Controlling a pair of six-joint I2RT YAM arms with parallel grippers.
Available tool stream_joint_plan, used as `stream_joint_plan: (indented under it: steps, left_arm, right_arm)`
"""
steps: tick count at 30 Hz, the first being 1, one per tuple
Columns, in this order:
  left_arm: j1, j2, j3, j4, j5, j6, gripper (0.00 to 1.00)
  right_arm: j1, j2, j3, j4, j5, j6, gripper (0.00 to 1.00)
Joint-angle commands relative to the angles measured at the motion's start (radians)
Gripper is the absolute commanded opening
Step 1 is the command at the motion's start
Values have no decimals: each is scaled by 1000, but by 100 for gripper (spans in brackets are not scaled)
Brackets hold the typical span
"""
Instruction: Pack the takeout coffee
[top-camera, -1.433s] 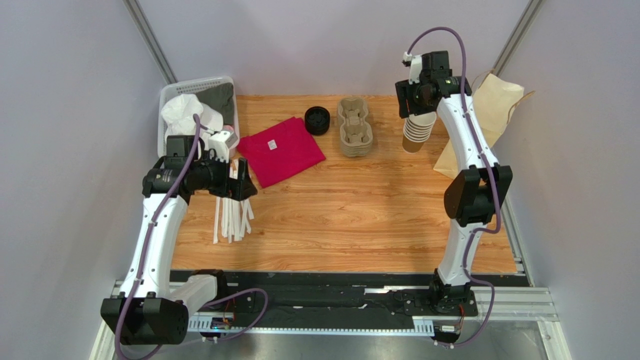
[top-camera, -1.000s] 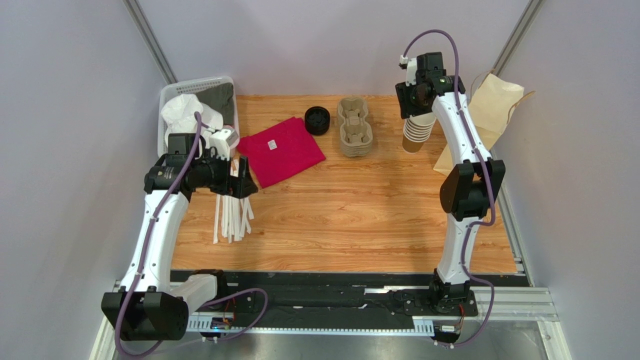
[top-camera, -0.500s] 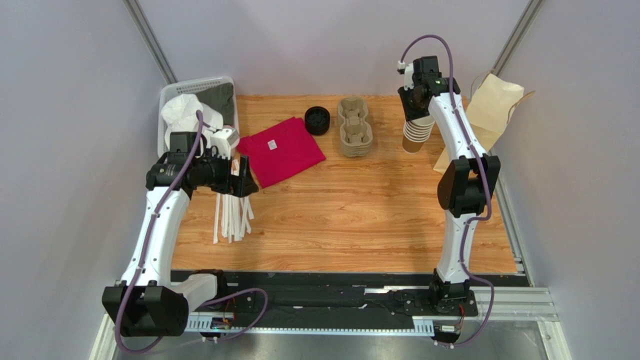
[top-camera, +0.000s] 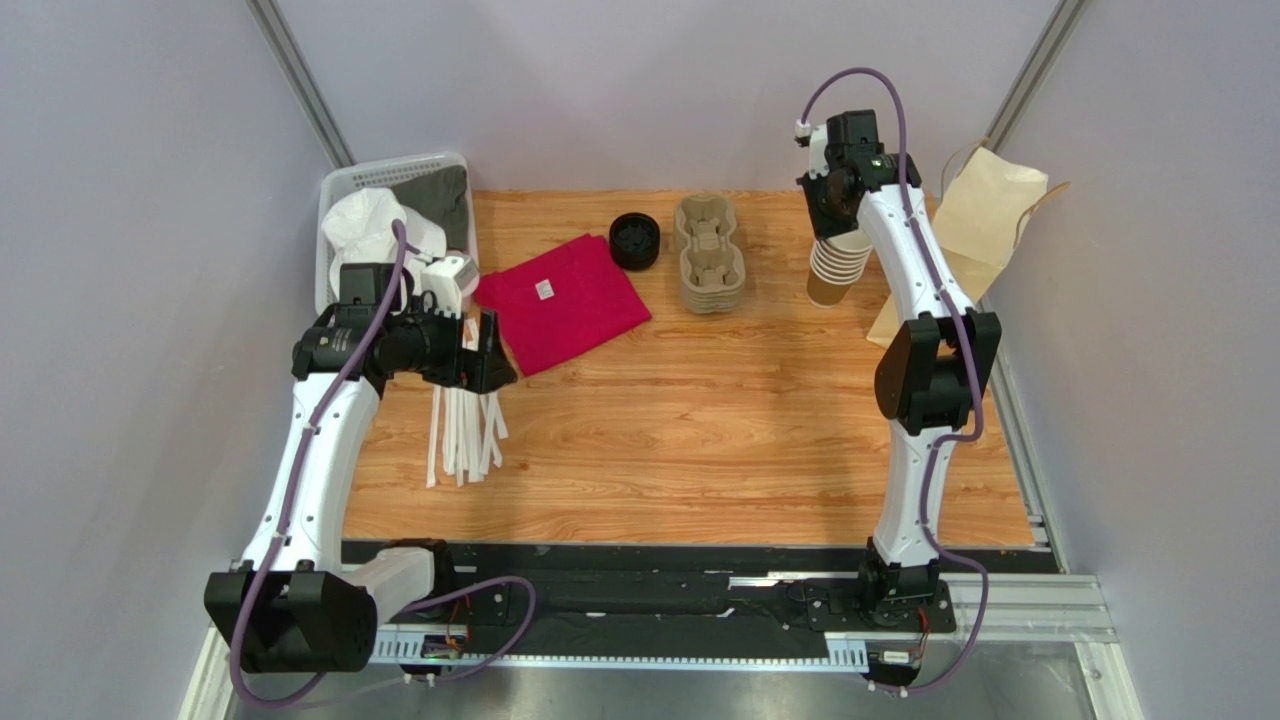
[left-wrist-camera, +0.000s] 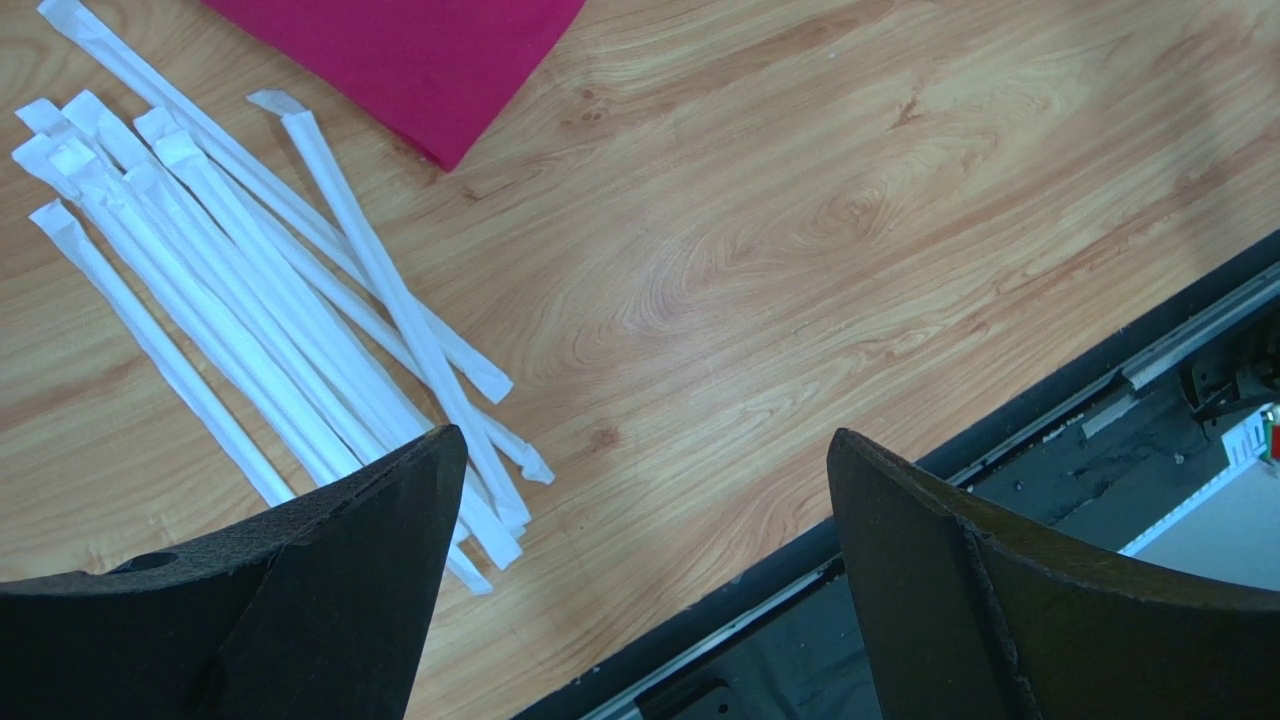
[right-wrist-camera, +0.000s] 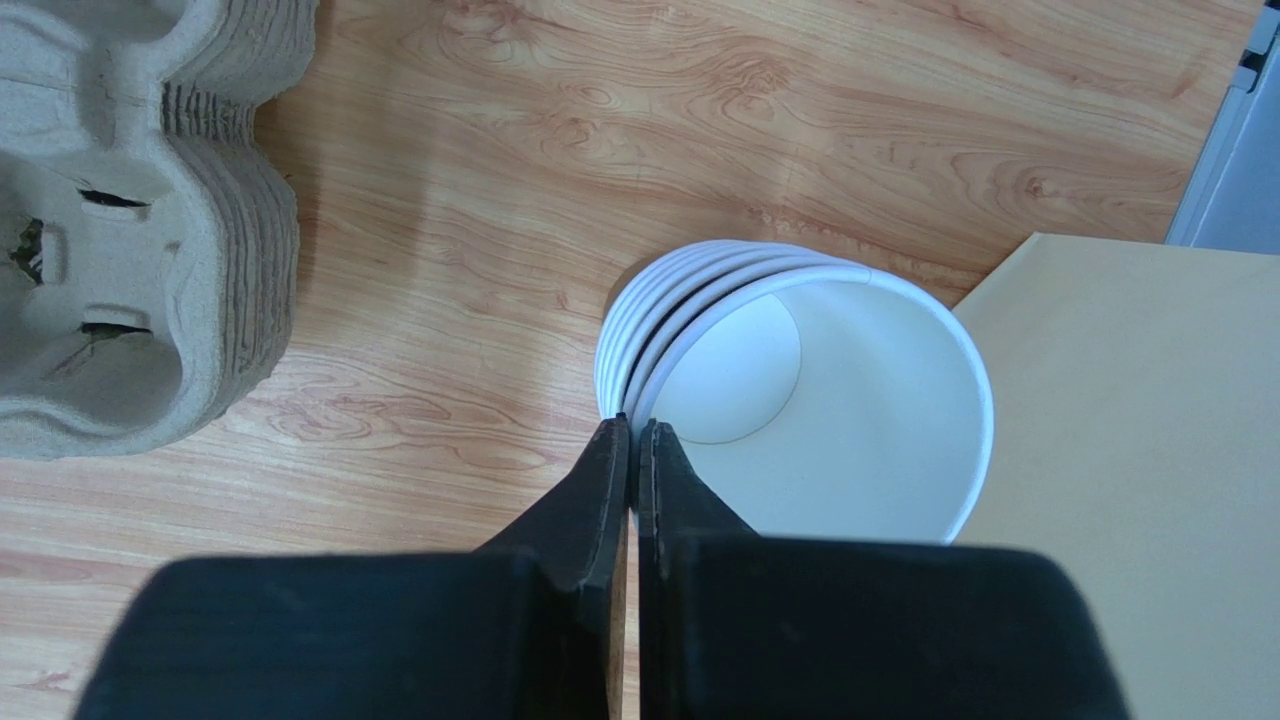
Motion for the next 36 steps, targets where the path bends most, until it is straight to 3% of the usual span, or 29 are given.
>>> stream_joint_plan:
  steps: [1, 16, 25, 30, 36]
  left_arm:
    - [4, -11, 12, 33, 17, 2, 99]
    - [4, -17, 12, 34, 17, 1, 99]
    - [3, -15, 44, 40, -34, -10, 99]
    - [3, -31, 99, 85, -95, -33, 99]
    - [3, -45, 132, 203, -199, -47, 99]
  right_arm:
    - [8, -76, 55, 24, 35, -29, 0]
    - [61, -173, 29, 74, 142, -111, 0]
    - [166, -430, -78, 81, 90, -142, 0]
    - [339, -607, -279, 55, -28, -222, 0]
    - [639, -727, -615, 74, -32, -289, 0]
